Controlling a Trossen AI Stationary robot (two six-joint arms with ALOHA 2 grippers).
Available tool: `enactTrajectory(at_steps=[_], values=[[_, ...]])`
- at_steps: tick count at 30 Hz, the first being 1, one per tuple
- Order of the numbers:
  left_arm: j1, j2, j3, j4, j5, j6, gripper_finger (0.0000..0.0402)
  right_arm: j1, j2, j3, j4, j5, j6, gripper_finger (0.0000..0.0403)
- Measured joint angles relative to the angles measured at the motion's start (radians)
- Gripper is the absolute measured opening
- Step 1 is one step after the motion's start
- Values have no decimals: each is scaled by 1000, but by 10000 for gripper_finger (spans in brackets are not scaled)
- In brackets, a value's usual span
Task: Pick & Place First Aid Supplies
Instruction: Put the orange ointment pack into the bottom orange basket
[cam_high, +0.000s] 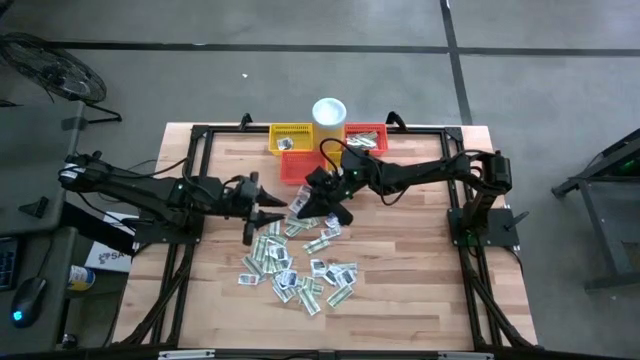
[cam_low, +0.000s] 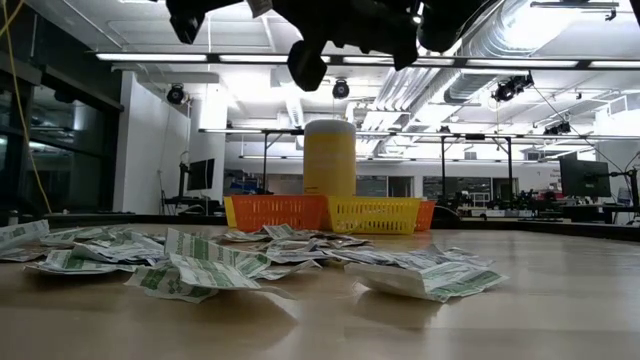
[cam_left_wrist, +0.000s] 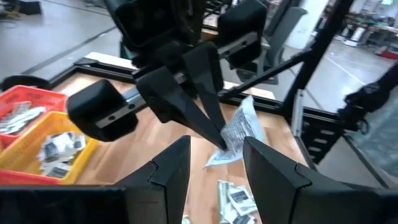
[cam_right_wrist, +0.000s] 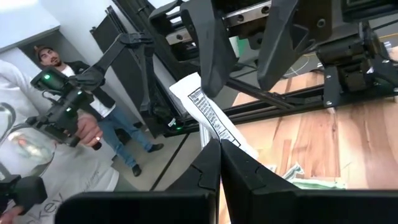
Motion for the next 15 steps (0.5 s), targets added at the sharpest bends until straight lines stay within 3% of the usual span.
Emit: enactTrajectory(at_steps=[15], values=[[0, -5, 0, -85, -26, 46, 149, -14, 0, 0, 0, -26, -1, 1]])
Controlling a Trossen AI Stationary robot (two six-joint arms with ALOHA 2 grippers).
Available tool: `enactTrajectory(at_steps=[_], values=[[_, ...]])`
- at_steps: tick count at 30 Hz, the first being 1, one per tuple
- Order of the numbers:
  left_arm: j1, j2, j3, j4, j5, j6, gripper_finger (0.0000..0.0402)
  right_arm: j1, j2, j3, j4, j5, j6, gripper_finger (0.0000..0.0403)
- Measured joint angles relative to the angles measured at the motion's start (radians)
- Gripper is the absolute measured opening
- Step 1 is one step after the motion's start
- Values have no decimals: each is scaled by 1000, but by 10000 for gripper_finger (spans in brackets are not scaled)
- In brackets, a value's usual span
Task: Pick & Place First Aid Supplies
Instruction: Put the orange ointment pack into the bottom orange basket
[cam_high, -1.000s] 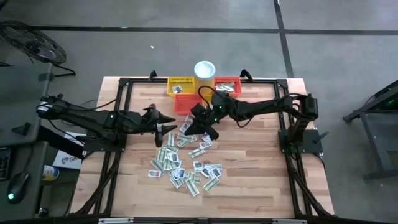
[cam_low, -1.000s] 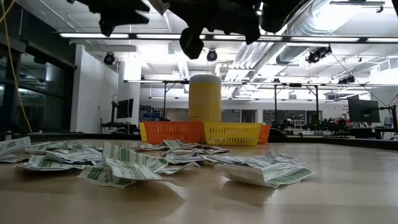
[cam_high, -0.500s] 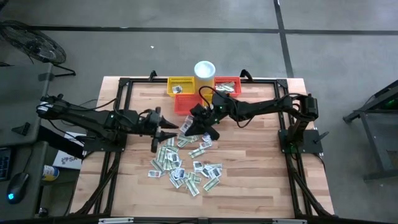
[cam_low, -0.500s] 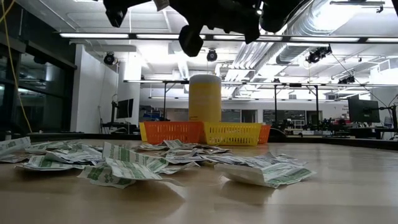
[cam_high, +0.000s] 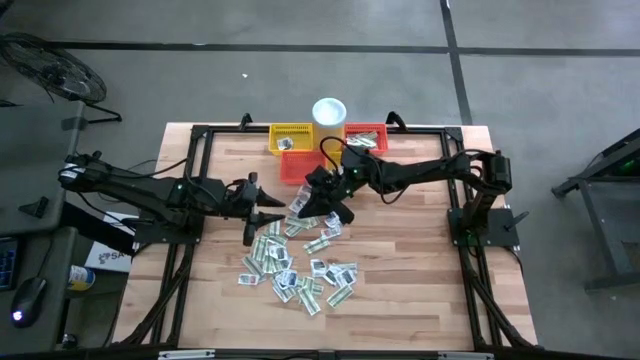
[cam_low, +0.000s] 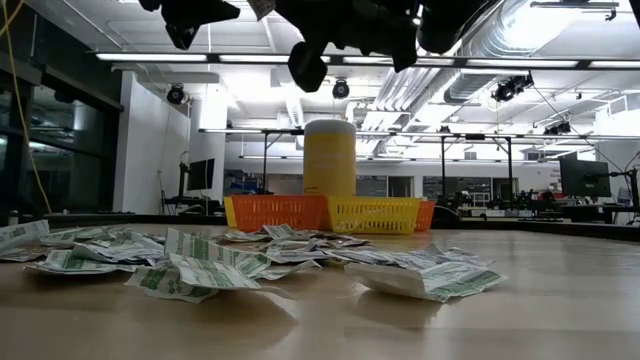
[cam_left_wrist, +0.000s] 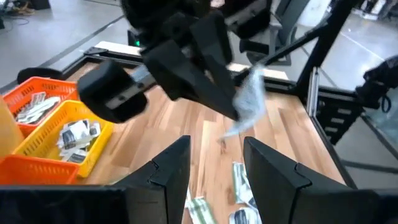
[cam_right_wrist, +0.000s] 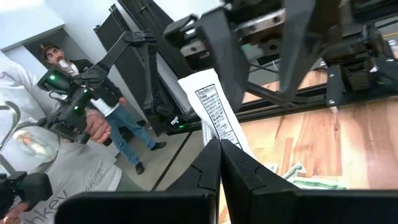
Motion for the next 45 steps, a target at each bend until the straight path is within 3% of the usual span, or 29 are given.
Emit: enactTrajectory(at_steps=[18, 22, 32, 39, 45], values=[[0, 43, 0, 113, -18, 33, 147, -7, 0, 0, 0, 13, -11, 1], [0, 50, 0, 122, -17, 26, 121, -7, 0, 0, 0, 13, -10, 1], [0, 48, 1, 150, -4, 24, 8, -7, 0, 0, -1, 16, -9, 1], [0, 48, 1, 150, -6, 21, 2, -7, 0, 0, -1, 28, -1, 10], [0, 48, 1, 150, -48, 16, 1, -21, -2, 0, -11, 56, 17, 52]])
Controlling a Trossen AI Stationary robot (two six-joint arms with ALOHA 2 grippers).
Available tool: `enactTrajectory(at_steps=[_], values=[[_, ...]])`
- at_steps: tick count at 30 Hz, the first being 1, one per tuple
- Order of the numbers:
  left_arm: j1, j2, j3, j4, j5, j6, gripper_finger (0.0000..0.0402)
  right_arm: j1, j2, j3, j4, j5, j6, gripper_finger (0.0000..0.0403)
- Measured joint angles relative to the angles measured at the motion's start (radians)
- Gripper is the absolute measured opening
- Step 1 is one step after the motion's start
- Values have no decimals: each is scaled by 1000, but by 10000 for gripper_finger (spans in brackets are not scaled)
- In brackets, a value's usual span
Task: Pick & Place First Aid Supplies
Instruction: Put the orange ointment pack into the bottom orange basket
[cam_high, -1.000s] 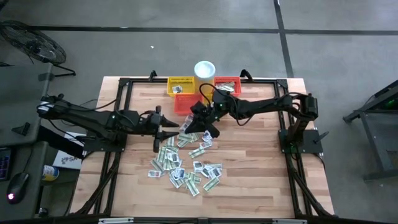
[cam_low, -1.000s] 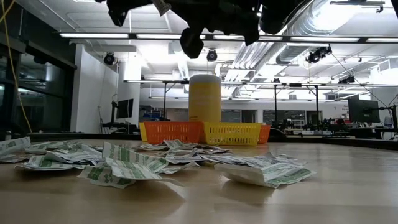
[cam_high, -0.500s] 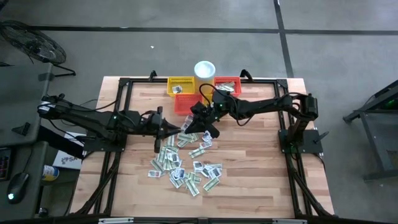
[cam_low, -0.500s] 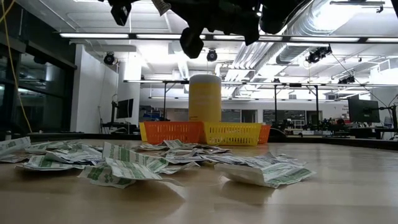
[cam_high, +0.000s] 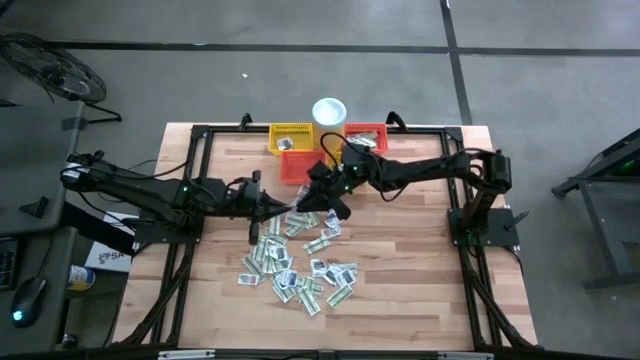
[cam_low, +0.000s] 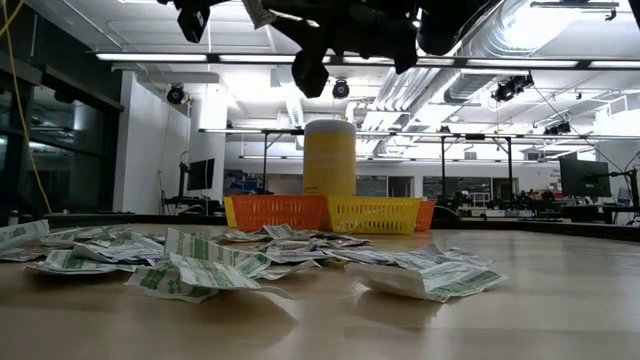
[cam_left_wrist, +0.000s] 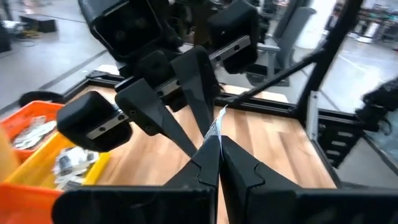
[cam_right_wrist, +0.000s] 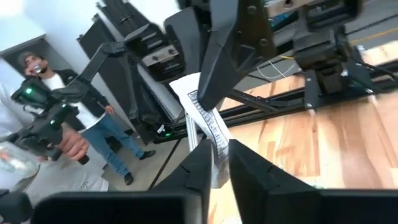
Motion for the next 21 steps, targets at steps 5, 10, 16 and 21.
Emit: enactTrajectory(at_steps=[5, 10, 16, 21], values=[[0, 0, 0, -30, -149, -30, 1, -30, -51, 0, -94, 29, -34, 107], [19, 7, 0, -117, -301, -106, 1, -53, -138, 0, -323, 234, -138, 139], [146, 56, -1, -152, -232, -179, 0, -58, -236, 0, -526, 464, -219, 139], [269, 124, -1, -150, -92, -192, 0, -57, -288, 0, -628, 562, -235, 138]])
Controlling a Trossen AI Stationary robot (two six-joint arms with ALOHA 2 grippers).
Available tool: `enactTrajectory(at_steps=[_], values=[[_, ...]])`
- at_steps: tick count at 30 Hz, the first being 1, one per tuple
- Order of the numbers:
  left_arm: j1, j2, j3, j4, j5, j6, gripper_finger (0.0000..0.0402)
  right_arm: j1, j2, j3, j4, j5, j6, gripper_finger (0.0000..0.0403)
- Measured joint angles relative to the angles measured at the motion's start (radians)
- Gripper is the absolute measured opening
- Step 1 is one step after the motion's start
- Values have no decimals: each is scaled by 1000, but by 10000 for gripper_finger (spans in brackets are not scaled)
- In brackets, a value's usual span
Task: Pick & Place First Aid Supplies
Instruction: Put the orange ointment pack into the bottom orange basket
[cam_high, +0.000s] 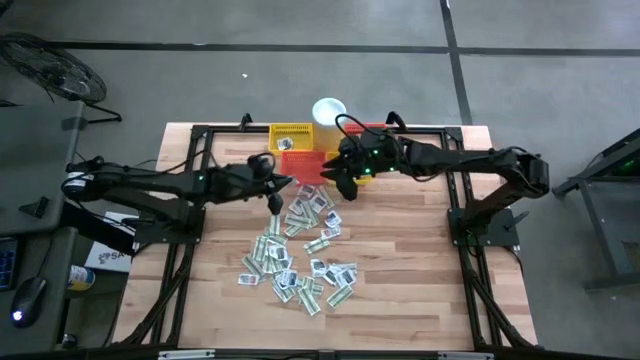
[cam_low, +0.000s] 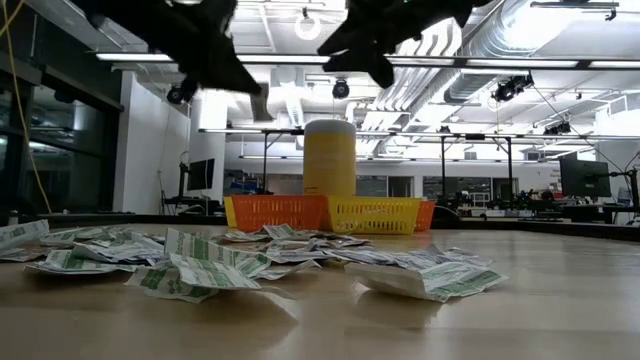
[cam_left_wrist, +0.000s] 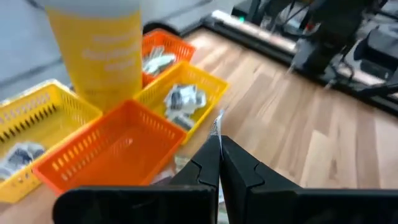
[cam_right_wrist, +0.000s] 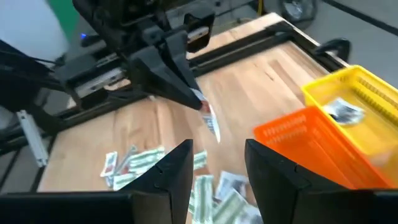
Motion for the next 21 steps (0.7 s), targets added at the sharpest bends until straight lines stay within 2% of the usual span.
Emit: enactTrajectory(at_steps=[4, 10, 21], values=[[94, 65, 0, 13, 64, -50, 0, 0, -15, 0, -70, 51, 9, 138], [205, 169, 0, 54, 79, -246, 0, 2, -16, 0, -122, 87, 34, 138], [302, 323, 0, 143, 74, -571, 0, 42, -16, 0, -164, 223, 37, 138]])
